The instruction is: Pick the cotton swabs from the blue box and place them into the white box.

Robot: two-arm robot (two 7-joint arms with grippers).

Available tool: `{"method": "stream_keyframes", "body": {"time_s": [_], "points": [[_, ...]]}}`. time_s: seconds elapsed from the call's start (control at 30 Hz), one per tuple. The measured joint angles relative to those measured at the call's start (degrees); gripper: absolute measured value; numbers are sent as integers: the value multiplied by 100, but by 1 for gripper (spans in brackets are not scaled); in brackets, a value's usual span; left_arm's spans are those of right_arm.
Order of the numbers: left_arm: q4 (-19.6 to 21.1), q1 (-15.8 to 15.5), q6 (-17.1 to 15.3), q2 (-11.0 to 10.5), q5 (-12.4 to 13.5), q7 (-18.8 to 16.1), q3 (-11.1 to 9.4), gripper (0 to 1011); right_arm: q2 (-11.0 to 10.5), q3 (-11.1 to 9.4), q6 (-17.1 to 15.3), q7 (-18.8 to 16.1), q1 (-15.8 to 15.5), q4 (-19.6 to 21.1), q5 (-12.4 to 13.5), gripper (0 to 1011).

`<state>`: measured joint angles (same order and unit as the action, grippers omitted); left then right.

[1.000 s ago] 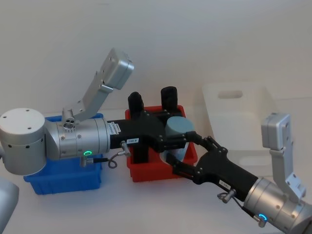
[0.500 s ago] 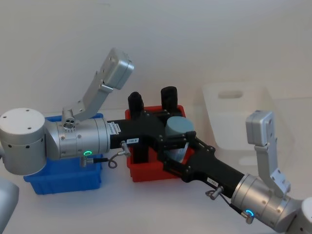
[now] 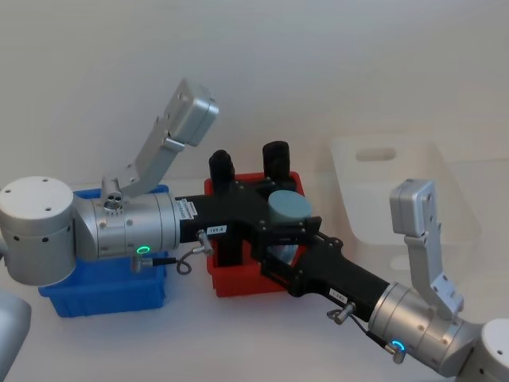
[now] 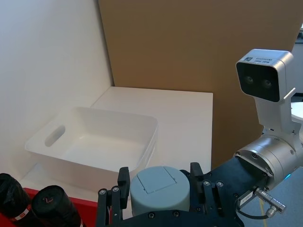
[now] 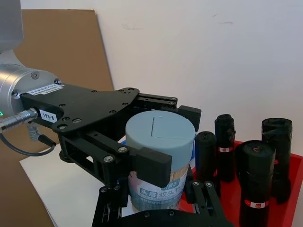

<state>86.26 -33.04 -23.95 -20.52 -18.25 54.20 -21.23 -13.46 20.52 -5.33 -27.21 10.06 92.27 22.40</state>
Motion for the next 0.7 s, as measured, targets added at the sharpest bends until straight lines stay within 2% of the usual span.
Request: {"method": "stream_keyframes", "body": {"time_s": [0.03, 0.13, 0.27, 0.53, 0.7], "points": [[0, 0, 0, 0, 0, 0, 0, 834, 0, 2, 0, 3, 0, -1, 0, 644], [0, 0, 0, -1, 0, 0, 0, 886, 0, 4, 0, 19, 0, -1, 0, 644], [0, 0, 0, -2, 0, 0, 1, 1003, -11, 6, 0, 62, -5, 4, 5, 644], [0, 0, 0, -2, 0, 0, 1, 1004, -75, -32, 13, 233, -56, 60, 48, 644], [0, 0, 0, -2, 0, 0, 1, 1004, -149, -91, 52, 454, -112, 107, 77, 644]]}}
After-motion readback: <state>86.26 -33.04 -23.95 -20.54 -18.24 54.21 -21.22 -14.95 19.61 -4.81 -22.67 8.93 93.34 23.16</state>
